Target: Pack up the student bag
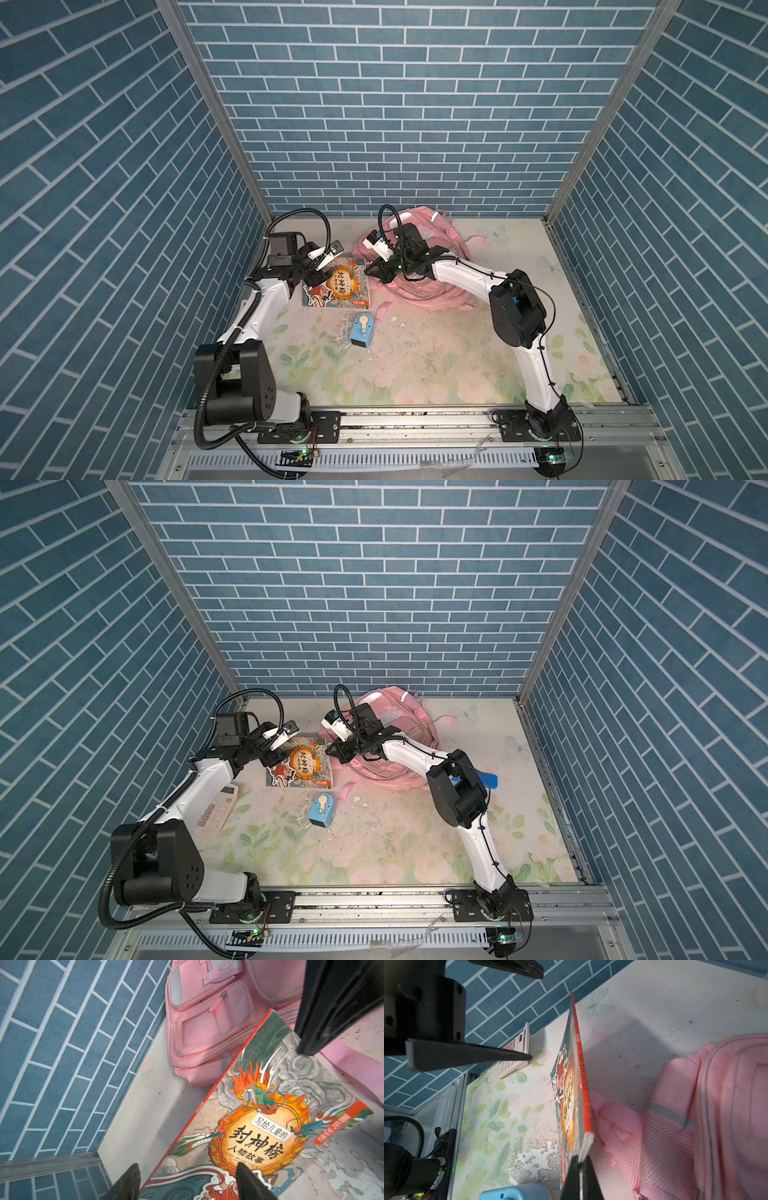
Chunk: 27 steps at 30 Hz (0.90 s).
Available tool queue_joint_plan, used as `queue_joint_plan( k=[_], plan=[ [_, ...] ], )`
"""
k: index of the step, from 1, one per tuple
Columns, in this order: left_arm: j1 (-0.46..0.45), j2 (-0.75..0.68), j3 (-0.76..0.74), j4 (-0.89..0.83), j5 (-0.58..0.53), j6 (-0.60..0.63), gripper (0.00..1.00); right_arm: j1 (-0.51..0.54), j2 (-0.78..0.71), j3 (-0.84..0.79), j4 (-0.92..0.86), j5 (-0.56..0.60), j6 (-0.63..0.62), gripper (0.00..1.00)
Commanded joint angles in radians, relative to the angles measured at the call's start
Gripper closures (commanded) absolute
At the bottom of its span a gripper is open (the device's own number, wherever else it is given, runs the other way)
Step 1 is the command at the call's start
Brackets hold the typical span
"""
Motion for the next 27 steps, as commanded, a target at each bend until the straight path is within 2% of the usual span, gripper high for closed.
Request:
queue_joint_plan(
  k=[1, 5, 14, 22, 27],
  plan=[
    [0.021, 0.014, 0.036, -0.032, 0.088, 0.059, 0.27, 0.003, -0.056, -0.018, 0.017, -0.004, -0.085, 1.0],
    [0.056, 0.048, 0.067, -0.04, 0.168, 0.036, 0.27, 0.003, -0.072, -0.052, 0.061, -0.004, -0.122, 1.0],
    [0.057, 0.117, 0.101, -0.083, 0.219, 0.062, 0.28, 0.003, -0.115, -0.167, 0.258, -0.015, -0.175, 1.0],
    [0.057, 0.14, 0.108, -0.11, 0.191, 0.087, 0.3, 0.011, -0.137, -0.242, 0.374, 0.005, -0.236, 1.0],
    [0.049, 0.144, 0.089, -0.145, 0.176, 0.111, 0.39, 0.02, -0.162, -0.299, 0.445, 0.027, -0.255, 1.0]
  ],
)
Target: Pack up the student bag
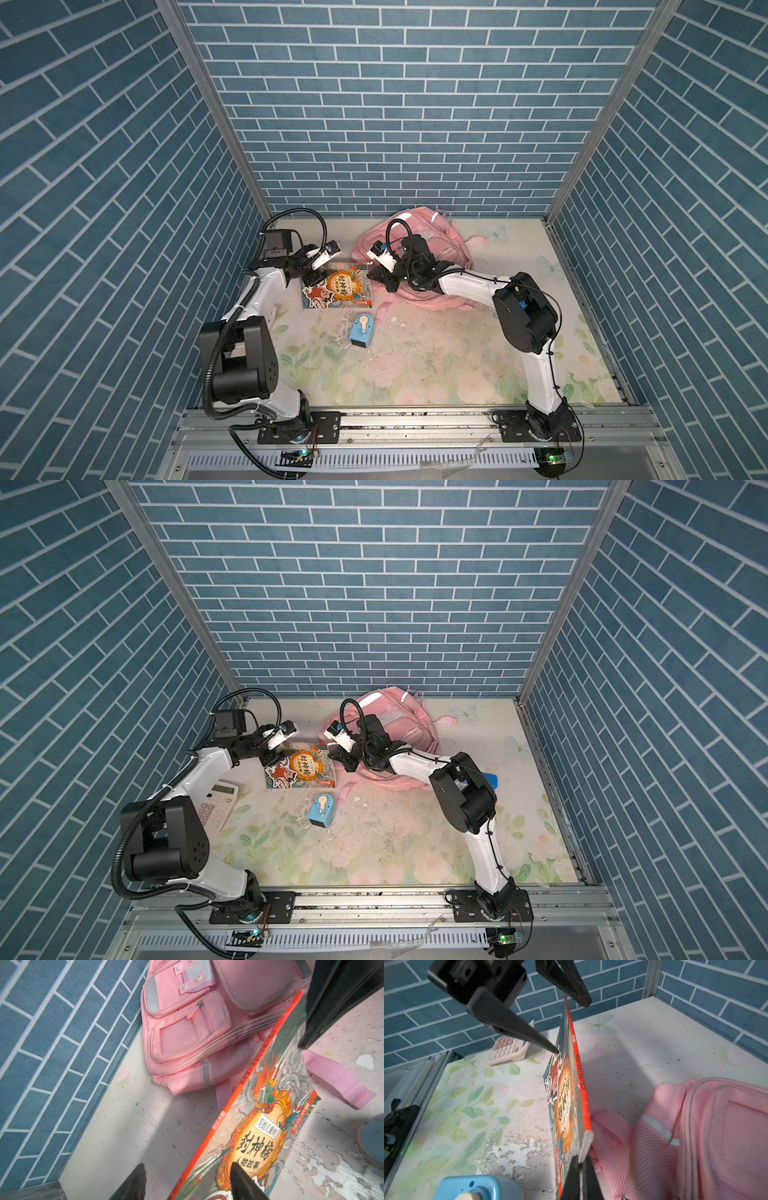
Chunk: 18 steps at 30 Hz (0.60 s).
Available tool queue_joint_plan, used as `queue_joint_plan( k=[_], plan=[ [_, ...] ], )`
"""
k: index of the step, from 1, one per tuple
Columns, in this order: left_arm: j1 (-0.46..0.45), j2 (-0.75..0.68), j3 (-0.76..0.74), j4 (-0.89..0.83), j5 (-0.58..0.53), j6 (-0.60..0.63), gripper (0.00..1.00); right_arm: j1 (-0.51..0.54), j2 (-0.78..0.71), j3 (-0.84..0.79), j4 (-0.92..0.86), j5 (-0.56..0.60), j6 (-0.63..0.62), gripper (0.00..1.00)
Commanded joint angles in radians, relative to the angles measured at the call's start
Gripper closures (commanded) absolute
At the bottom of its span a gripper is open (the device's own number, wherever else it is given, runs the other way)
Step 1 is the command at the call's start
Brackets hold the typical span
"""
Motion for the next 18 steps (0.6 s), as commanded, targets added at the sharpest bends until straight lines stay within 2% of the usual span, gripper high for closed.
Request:
queue_joint_plan(
  k=[1, 8, 11, 14, 18],
  plan=[
    [-0.008, 0.004, -0.005, -0.042, 0.001, 0.039, 0.41, 0.017, -0.069, -0.028, 0.114, 0.013, -0.078, 1.0],
    [-0.04, -0.022, -0.028, -0.067, -0.029, 0.075, 0.76, 0.025, -0.088, -0.069, 0.178, 0.042, -0.049, 1.0],
    [-0.061, -0.036, -0.031, -0.09, -0.046, 0.096, 1.0, 0.024, -0.104, -0.097, 0.206, 0.04, -0.031, 1.0],
    [-0.082, -0.063, -0.042, -0.103, -0.057, 0.105, 1.0, 0.025, -0.126, -0.132, 0.226, 0.035, -0.022, 1.0],
    [-0.098, -0.119, -0.064, -0.112, -0.04, 0.09, 1.0, 0.024, -0.17, -0.194, 0.239, 0.036, -0.019, 0.84]
  ],
)
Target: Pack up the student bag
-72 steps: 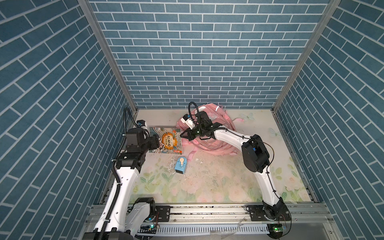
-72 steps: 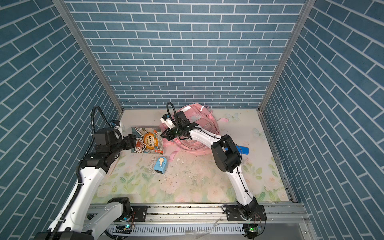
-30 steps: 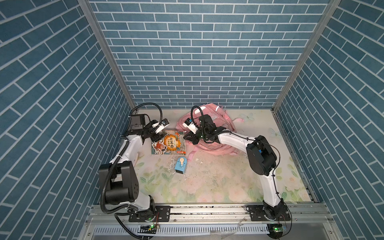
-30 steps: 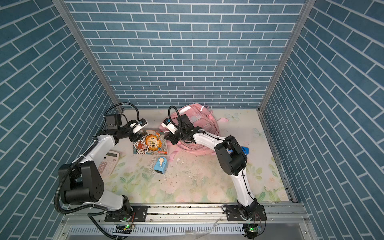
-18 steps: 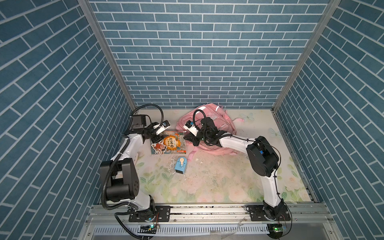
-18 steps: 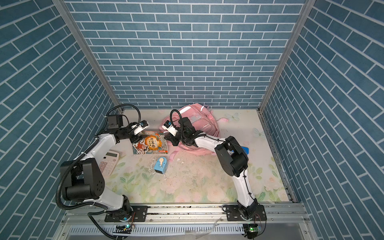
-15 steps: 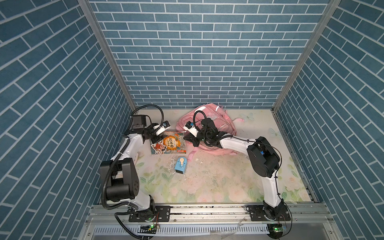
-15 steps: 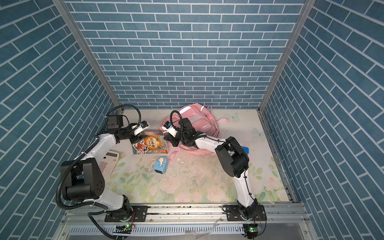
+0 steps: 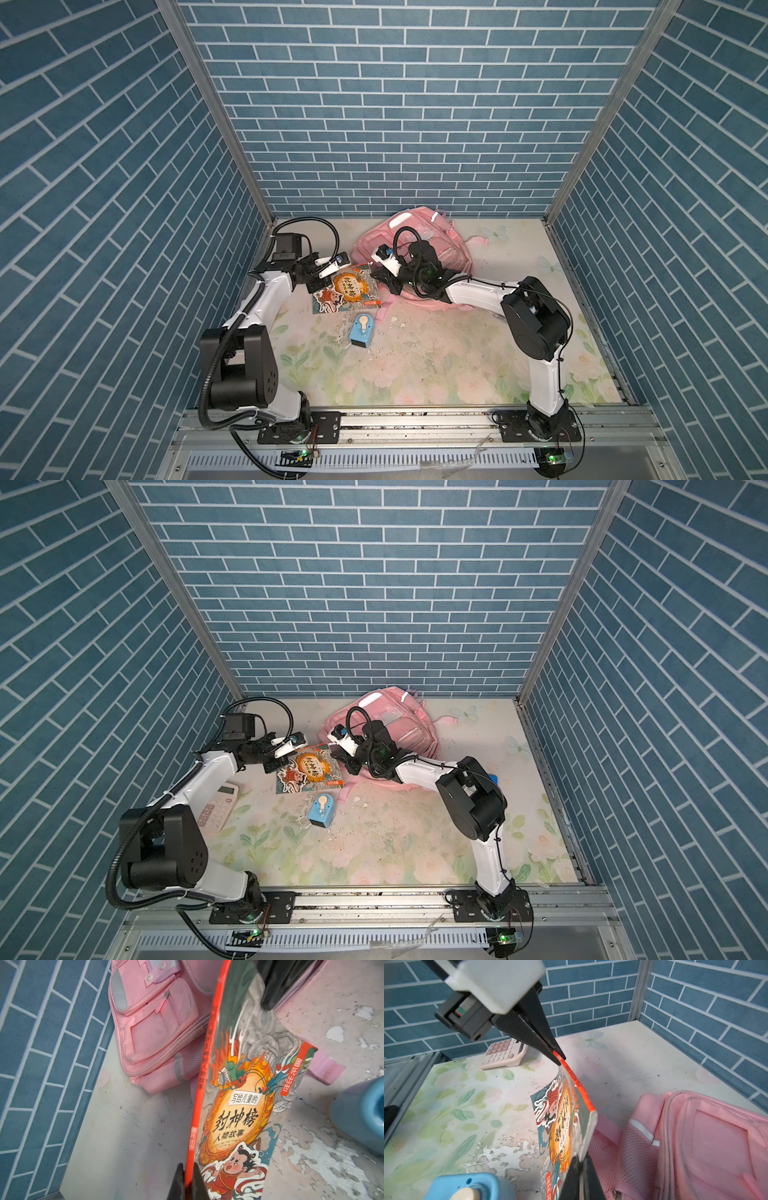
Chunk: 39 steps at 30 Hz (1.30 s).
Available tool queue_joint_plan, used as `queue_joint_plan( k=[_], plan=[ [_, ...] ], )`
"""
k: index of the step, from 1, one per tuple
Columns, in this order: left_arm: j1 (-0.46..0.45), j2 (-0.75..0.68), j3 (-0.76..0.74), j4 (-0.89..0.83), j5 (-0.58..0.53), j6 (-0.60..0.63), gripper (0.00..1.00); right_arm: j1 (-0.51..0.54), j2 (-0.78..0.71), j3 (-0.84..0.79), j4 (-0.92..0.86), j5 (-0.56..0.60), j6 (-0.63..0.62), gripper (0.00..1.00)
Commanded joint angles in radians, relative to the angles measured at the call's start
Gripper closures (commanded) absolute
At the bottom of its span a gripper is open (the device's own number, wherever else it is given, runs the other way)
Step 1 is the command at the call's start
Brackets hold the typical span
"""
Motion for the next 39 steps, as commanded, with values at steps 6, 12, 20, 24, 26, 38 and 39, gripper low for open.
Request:
queue_joint_plan(
  k=[6, 12, 20, 24, 26, 38, 39],
  plan=[
    [-0.044, -0.137, -0.026, -0.06, 0.053, -0.021, 1.0, -0.021, -0.163, -0.135, 0.062, -0.059, 0.011, 0.66],
    [-0.081, -0.209, -0.003, -0.114, 0.061, -0.032, 1.0, -0.082, -0.262, -0.232, 0.063, -0.182, 0.062, 0.52],
    [-0.163, -0.288, 0.01, -0.165, 0.041, -0.05, 1.0, -0.106, -0.339, -0.295, 0.073, -0.147, 0.007, 0.45],
    [-0.209, -0.315, 0.02, -0.163, 0.026, -0.066, 1.0, -0.141, -0.365, -0.304, 0.082, -0.192, -0.012, 0.44],
    [-0.234, -0.323, 0.026, -0.159, 0.02, -0.075, 1.0, -0.145, -0.373, -0.304, 0.07, -0.234, -0.039, 0.44],
    [-0.337, -0.329, 0.061, -0.127, 0.001, -0.153, 1.0, -0.147, -0.435, -0.34, -0.033, -0.348, -0.042, 0.84],
    [-0.353, -0.336, 0.045, -0.09, -0.024, -0.181, 1.0, -0.148, -0.457, -0.356, -0.041, -0.328, -0.038, 0.91]
  ],
)
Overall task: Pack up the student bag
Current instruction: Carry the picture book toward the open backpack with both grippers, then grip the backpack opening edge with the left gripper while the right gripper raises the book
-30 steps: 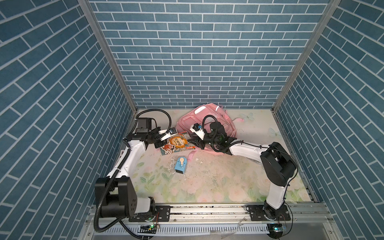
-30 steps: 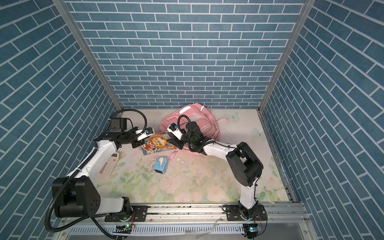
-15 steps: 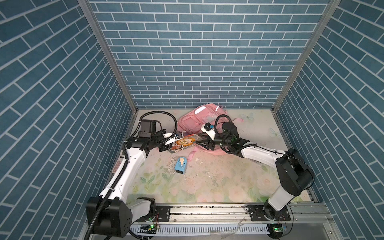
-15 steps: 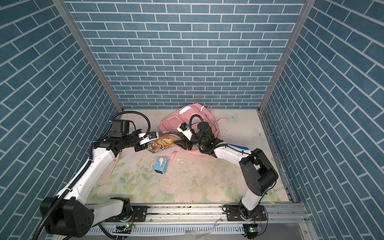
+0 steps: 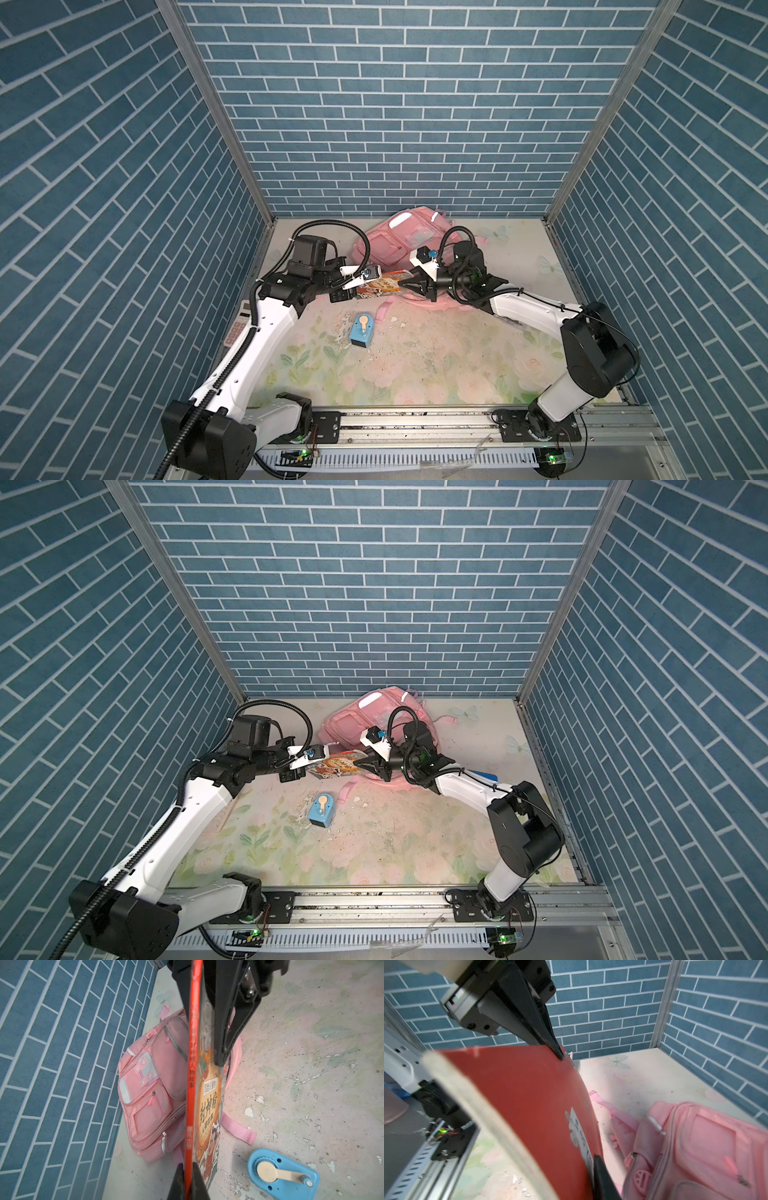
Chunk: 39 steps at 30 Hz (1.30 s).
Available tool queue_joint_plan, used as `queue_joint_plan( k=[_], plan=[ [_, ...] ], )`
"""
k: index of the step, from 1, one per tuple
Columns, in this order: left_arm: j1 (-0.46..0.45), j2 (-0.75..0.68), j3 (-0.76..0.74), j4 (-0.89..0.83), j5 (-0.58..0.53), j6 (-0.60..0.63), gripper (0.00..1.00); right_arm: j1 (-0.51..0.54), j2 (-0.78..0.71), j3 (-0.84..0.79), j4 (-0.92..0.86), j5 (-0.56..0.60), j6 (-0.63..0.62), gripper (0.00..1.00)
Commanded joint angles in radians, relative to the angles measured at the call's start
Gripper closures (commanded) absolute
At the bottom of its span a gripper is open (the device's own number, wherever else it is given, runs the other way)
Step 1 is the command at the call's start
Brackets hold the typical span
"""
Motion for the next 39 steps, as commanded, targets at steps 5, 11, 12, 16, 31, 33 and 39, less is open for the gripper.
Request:
queue_joint_plan(
  k=[5, 11, 12, 16, 31, 33, 39],
  plan=[
    [-0.147, -0.087, -0.085, 0.302, -0.191, -0.219, 0.28, -0.006, -0.191, -0.122, -0.05, 0.168, 0.012, 1.0],
    [-0.21, -0.079, -0.104, 0.504, -0.194, -0.419, 0.13, -0.069, -0.352, -0.251, -0.014, 0.384, 0.182, 1.0],
    [-0.219, -0.074, -0.112, 0.54, -0.198, -0.453, 0.12, -0.091, -0.376, -0.263, -0.013, 0.399, 0.207, 1.0],
    [-0.259, -0.024, -0.139, 0.723, -0.351, -0.728, 0.12, -0.193, -0.471, -0.3, 0.007, 0.466, 0.296, 1.0],
    [-0.463, 0.36, 0.126, 0.593, -0.687, -1.061, 0.12, -0.437, -0.548, -0.241, -0.136, 0.669, 0.515, 1.0],
    [-0.478, 0.394, 0.135, 0.59, -0.697, -1.101, 0.12, -0.442, -0.558, -0.226, -0.175, 0.695, 0.523, 1.0],
    [-0.506, 0.575, 0.336, 0.331, -0.676, -1.17, 0.13, -0.445, -0.6, -0.201, -0.286, 0.751, 0.607, 1.0]
  ],
)
